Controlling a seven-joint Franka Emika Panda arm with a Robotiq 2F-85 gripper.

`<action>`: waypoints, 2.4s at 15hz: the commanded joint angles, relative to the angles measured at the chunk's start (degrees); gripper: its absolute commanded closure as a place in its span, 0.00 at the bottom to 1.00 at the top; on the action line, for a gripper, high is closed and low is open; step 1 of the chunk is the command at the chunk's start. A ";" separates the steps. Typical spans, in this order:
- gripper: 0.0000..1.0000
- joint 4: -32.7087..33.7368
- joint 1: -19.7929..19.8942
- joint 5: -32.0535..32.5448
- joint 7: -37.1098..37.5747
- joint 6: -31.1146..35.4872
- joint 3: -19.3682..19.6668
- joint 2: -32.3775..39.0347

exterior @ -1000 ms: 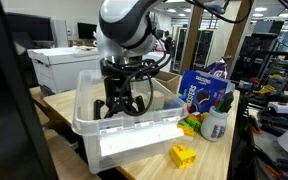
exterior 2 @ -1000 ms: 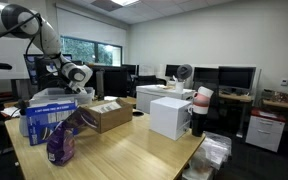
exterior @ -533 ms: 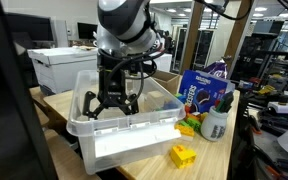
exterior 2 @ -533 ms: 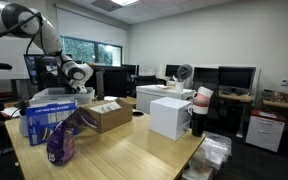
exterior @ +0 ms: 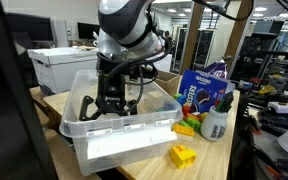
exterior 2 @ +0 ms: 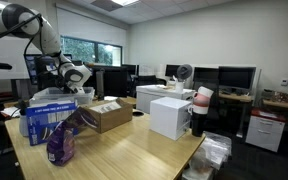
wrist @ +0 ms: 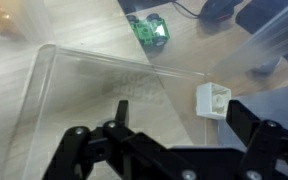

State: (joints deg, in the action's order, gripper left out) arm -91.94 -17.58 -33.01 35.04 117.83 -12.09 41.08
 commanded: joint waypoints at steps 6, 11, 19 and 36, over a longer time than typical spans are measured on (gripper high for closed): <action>0.00 -5.19 1.01 -3.50 -2.40 2.73 -0.95 -1.75; 0.00 -5.42 -0.07 -1.89 -0.92 2.62 0.03 -1.93; 0.00 -5.62 -1.76 2.22 1.79 2.58 2.03 -2.69; 0.00 -5.53 0.79 4.64 1.66 3.18 1.39 -5.21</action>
State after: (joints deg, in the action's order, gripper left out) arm -94.85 -18.96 -25.19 38.97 119.50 -8.53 38.33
